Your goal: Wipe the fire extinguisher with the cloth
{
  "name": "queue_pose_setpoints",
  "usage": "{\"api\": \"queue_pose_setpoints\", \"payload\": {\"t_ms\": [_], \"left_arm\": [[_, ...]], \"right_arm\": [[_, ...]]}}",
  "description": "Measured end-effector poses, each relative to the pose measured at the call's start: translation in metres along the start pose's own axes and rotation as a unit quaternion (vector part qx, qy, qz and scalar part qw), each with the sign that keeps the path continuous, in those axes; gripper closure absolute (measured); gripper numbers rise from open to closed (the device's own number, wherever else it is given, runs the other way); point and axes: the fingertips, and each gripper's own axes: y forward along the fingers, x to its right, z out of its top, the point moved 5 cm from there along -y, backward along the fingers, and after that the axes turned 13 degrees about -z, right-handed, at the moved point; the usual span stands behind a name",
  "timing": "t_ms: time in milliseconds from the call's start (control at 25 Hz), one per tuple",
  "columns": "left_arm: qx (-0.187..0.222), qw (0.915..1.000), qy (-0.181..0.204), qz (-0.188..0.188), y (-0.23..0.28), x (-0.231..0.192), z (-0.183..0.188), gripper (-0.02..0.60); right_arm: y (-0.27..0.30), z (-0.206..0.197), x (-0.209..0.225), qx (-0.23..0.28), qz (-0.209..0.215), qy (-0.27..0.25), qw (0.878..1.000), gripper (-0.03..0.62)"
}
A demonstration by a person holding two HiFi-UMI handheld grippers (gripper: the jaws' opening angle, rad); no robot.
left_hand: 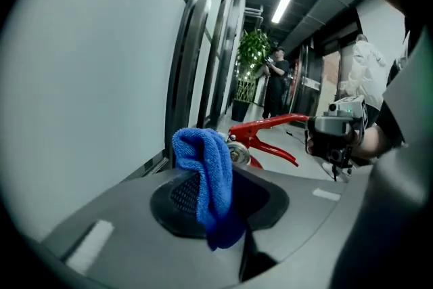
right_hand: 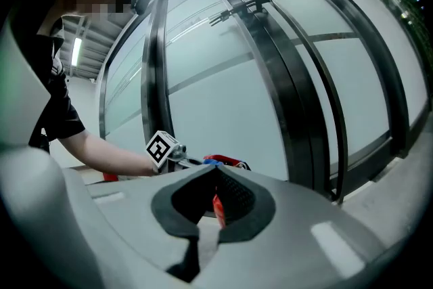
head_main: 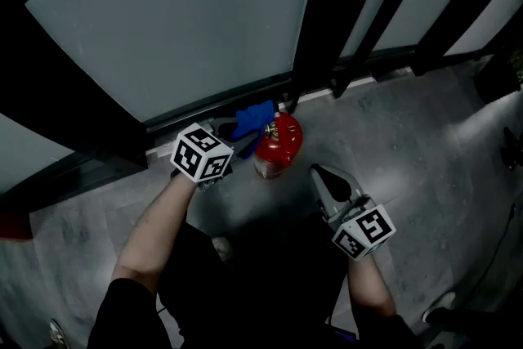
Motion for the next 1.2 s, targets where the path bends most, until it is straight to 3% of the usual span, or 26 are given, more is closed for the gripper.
{"api": "queue_pose_setpoints", "payload": {"t_ms": [240, 520, 760, 1040, 1200], "left_arm": [[0.04, 0.9972, -0.049, 0.042, -0.007, 0.021, -0.012, 0.5], [0.063, 0.9931, -0.081, 0.057, -0.004, 0.051, -0.021, 0.5], [0.078, 0.991, -0.105, 0.029, 0.004, 0.072, -0.025, 0.5], [0.031, 0.9986, -0.043, 0.003, 0.005, 0.089, -0.024, 0.5], [0.002, 0.9992, 0.013, 0.037, -0.029, 0.069, 0.0, 0.5]], "right_arm": [[-0.002, -0.003, -0.005, 0.002, 0.007, 0.0, 1.0, 0.591], [-0.003, 0.001, -0.009, 0.006, 0.013, -0.003, 1.0, 0.591], [-0.001, 0.002, -0.014, 0.008, 0.02, -0.006, 1.0, 0.591], [0.004, 0.001, -0.021, 0.011, 0.028, -0.012, 0.999, 0.591], [0.004, 0.007, -0.021, 0.015, 0.029, -0.008, 0.999, 0.591]]}}
